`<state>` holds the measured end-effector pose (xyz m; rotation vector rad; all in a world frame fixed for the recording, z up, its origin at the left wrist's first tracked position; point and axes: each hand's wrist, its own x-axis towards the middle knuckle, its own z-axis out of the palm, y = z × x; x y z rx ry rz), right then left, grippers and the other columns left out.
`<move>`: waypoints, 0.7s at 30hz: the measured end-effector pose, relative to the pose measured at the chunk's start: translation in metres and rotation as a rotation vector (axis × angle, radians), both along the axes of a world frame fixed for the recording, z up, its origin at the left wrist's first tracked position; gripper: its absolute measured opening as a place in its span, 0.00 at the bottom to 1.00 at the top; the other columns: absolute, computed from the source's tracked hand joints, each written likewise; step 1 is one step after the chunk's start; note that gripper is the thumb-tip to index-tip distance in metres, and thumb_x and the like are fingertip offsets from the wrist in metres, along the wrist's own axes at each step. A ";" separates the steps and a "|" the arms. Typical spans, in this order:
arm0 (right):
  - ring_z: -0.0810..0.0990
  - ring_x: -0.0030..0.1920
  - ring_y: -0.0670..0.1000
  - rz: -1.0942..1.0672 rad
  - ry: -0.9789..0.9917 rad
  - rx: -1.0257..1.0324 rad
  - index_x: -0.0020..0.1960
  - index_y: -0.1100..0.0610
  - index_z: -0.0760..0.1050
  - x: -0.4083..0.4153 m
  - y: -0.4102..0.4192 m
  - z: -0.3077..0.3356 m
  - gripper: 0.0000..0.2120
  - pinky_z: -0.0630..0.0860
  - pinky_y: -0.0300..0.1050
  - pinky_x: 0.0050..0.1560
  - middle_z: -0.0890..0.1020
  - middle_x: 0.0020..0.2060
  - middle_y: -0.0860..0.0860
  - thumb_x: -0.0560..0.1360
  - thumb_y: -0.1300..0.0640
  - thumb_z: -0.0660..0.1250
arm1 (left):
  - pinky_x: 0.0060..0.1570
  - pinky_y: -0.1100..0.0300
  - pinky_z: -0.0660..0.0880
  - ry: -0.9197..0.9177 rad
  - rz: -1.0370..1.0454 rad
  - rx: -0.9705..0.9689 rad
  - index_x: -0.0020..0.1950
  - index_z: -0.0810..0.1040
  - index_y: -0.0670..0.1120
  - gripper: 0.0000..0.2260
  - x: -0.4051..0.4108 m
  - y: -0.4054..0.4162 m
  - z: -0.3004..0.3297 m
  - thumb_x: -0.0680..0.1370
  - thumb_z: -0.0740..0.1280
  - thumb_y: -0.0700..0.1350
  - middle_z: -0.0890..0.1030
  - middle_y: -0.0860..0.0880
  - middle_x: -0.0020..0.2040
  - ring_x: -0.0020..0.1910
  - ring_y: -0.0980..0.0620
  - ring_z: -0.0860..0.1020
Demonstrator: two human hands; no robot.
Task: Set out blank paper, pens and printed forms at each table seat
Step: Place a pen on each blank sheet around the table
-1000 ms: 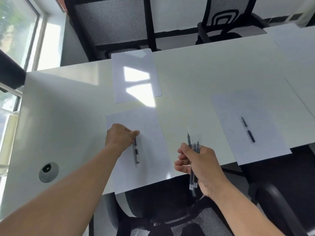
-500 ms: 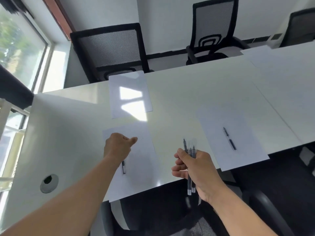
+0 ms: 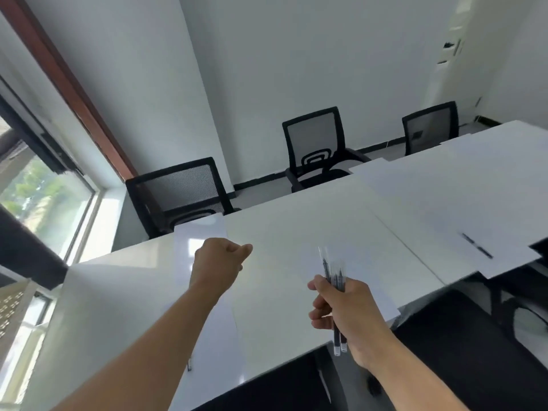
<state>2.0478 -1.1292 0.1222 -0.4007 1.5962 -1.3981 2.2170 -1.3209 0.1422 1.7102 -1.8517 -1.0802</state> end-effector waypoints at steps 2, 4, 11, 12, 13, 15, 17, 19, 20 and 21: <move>0.84 0.34 0.55 -0.001 0.037 -0.025 0.53 0.62 0.85 -0.012 0.012 0.017 0.12 0.86 0.51 0.40 0.81 0.36 0.59 0.86 0.54 0.69 | 0.39 0.54 0.80 0.025 -0.034 -0.048 0.35 0.78 0.38 0.23 -0.017 0.013 0.021 0.80 0.76 0.53 0.86 0.47 0.34 0.41 0.39 0.87; 0.84 0.33 0.55 -0.023 0.076 -0.054 0.52 0.62 0.85 -0.024 0.026 0.036 0.13 0.85 0.50 0.41 0.84 0.39 0.64 0.86 0.54 0.69 | 0.36 0.55 0.77 0.034 -0.096 -0.086 0.38 0.79 0.36 0.22 -0.037 0.029 0.044 0.80 0.75 0.54 0.85 0.48 0.33 0.38 0.42 0.85; 0.83 0.33 0.54 -0.193 0.258 -0.118 0.52 0.59 0.85 -0.057 0.091 0.113 0.12 0.84 0.48 0.40 0.81 0.32 0.59 0.86 0.53 0.68 | 0.39 0.56 0.78 0.094 -0.411 -0.260 0.45 0.86 0.44 0.16 -0.105 0.101 0.123 0.81 0.74 0.56 0.86 0.45 0.38 0.36 0.50 0.82; 0.83 0.33 0.54 -0.210 0.272 -0.122 0.53 0.59 0.85 -0.057 0.098 0.120 0.11 0.83 0.47 0.39 0.80 0.31 0.57 0.87 0.53 0.68 | 0.40 0.56 0.79 0.107 -0.441 -0.284 0.46 0.87 0.46 0.14 -0.109 0.110 0.133 0.82 0.74 0.56 0.86 0.49 0.38 0.38 0.52 0.83; 0.83 0.33 0.53 -0.264 0.285 -0.139 0.54 0.58 0.85 -0.055 0.112 0.130 0.11 0.82 0.46 0.38 0.80 0.30 0.55 0.87 0.53 0.67 | 0.40 0.57 0.80 0.130 -0.499 -0.304 0.47 0.87 0.49 0.12 -0.114 0.122 0.142 0.82 0.74 0.56 0.86 0.54 0.39 0.40 0.54 0.84; 0.82 0.33 0.53 -0.328 0.319 -0.159 0.55 0.58 0.85 -0.055 0.133 0.146 0.10 0.81 0.45 0.36 0.79 0.30 0.53 0.87 0.53 0.67 | 0.41 0.59 0.79 0.162 -0.570 -0.339 0.49 0.87 0.51 0.10 -0.125 0.144 0.154 0.82 0.74 0.56 0.86 0.58 0.41 0.42 0.57 0.84; 0.81 0.32 0.53 -0.398 0.349 -0.159 0.55 0.58 0.84 -0.052 0.158 0.162 0.10 0.80 0.46 0.35 0.79 0.30 0.52 0.87 0.54 0.67 | 0.45 0.58 0.81 0.193 -0.660 -0.370 0.50 0.88 0.52 0.10 -0.138 0.168 0.165 0.81 0.74 0.57 0.86 0.58 0.41 0.44 0.59 0.84; 0.80 0.32 0.53 -0.464 0.386 -0.183 0.55 0.59 0.84 -0.051 0.186 0.176 0.10 0.79 0.48 0.36 0.79 0.30 0.53 0.86 0.54 0.67 | 0.49 0.56 0.83 0.228 -0.733 -0.389 0.50 0.87 0.53 0.09 -0.150 0.195 0.172 0.81 0.74 0.57 0.86 0.58 0.42 0.45 0.58 0.85; 0.80 0.31 0.53 -0.493 0.411 -0.186 0.54 0.60 0.84 -0.050 0.203 0.183 0.10 0.78 0.48 0.36 0.79 0.30 0.53 0.86 0.54 0.67 | 0.50 0.55 0.84 0.247 -0.773 -0.382 0.50 0.87 0.53 0.09 -0.159 0.210 0.176 0.81 0.74 0.58 0.86 0.58 0.41 0.44 0.58 0.85; 0.79 0.31 0.53 -0.517 0.435 -0.184 0.54 0.60 0.83 -0.051 0.219 0.188 0.10 0.78 0.47 0.35 0.78 0.30 0.54 0.86 0.54 0.67 | 0.50 0.55 0.84 0.268 -0.805 -0.382 0.49 0.87 0.53 0.09 -0.166 0.225 0.181 0.80 0.75 0.57 0.86 0.58 0.41 0.44 0.57 0.85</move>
